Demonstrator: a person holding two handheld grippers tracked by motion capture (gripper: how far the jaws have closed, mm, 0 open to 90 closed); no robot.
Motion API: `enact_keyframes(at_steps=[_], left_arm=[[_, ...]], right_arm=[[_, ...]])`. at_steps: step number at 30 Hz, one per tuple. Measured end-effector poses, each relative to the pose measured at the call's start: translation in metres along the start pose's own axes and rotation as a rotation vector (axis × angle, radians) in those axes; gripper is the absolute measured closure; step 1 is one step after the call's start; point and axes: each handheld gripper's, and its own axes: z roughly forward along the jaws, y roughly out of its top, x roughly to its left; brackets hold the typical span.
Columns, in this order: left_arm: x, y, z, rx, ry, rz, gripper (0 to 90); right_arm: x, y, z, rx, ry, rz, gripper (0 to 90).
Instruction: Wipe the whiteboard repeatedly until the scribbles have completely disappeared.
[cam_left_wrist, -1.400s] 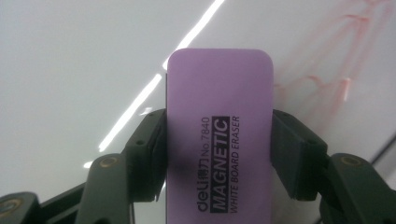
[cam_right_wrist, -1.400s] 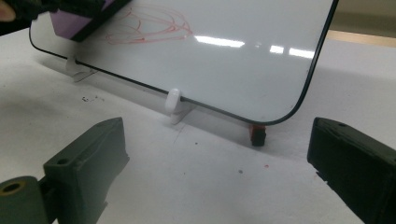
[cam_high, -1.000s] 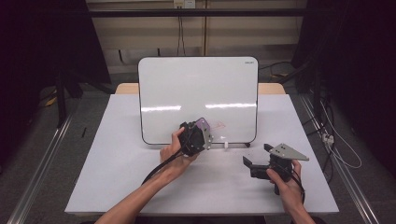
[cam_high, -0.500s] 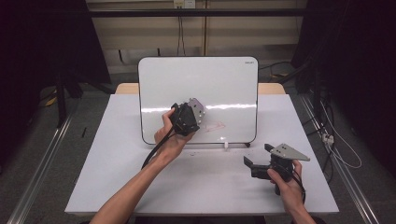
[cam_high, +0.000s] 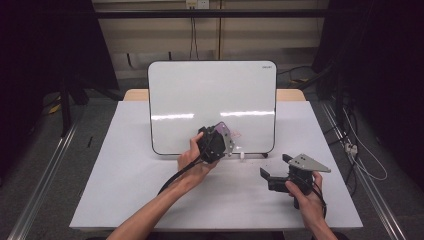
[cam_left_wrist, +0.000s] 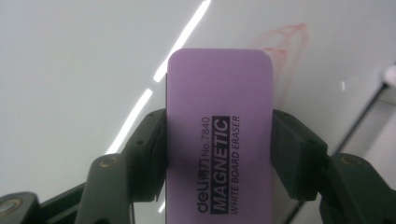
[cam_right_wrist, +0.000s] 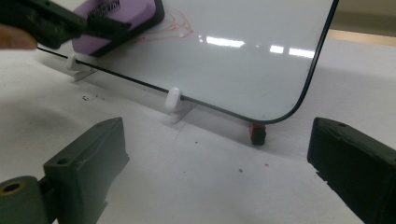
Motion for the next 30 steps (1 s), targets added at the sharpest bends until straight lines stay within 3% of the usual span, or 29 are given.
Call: enact_keyframes(at_steps=[4,6,8,10,18,20,25,30], left_arm=[[-0.012,0.002,0.0,0.013,0.0,0.071,41.4],[-0.007,0.002,0.001,0.008,-0.025,0.06,41.4],[0.004,0.004,0.002,-0.005,-0.015,0.027,41.5],[0.011,0.005,0.002,-0.001,-0.009,0.021,41.5],[0.058,0.013,0.003,-0.019,0.028,-0.104,41.4],[0.063,0.014,0.004,-0.02,0.029,-0.122,41.5],[0.051,0.013,0.005,-0.034,0.026,-0.107,41.4],[0.031,0.015,0.006,-0.037,0.012,-0.06,41.4]], right_arm=[[-0.001,0.0,0.0,0.0,0.001,-0.002,4.4],[-0.001,0.0,0.0,-0.001,0.001,0.001,4.3],[0.0,0.0,0.0,0.001,0.002,0.001,4.3],[0.0,0.0,0.0,0.001,0.003,0.001,4.3],[-0.001,-0.001,0.0,0.001,0.001,0.002,4.4],[-0.001,-0.001,0.0,0.002,0.001,0.0,4.3],[-0.001,-0.001,0.0,0.001,0.002,0.003,4.3],[0.0,0.0,0.001,0.001,0.002,0.0,4.3]])
